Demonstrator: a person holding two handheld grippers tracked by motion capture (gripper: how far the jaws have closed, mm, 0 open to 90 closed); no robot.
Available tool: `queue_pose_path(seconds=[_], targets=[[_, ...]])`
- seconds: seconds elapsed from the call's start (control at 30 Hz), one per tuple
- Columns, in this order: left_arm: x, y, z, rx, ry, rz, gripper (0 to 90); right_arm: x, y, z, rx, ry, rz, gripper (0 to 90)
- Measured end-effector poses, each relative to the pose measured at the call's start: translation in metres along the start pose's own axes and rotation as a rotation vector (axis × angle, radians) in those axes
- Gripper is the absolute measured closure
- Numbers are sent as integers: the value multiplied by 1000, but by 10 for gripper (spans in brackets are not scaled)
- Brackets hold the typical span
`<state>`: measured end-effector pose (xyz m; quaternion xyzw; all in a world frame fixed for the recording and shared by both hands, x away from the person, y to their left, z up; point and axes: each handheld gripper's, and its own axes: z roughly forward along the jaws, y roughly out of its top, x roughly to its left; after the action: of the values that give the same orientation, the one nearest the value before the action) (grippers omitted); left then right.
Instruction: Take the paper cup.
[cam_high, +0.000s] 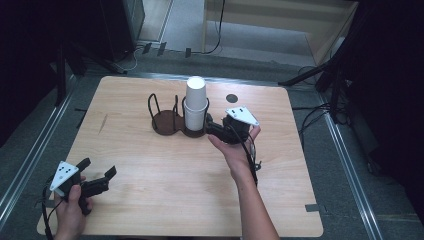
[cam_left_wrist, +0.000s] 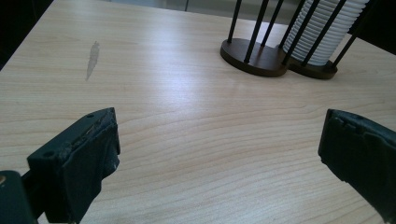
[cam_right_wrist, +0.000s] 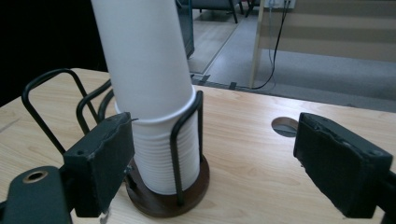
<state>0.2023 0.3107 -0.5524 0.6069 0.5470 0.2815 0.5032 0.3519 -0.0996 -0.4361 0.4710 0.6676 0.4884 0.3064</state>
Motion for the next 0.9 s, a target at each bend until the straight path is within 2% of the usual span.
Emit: queue_pose_path(seconds=[0.4,0.7,0.9], targets=[[1,0,0,1,-2,-3,0,20,11,20,9,30,-14,119],[1,0,0,-1,-5,-7,0,25,15,31,12,42,-10,119],[1,0,0,0,-8,-8,0,33,18,44,27,49,-11,119]])
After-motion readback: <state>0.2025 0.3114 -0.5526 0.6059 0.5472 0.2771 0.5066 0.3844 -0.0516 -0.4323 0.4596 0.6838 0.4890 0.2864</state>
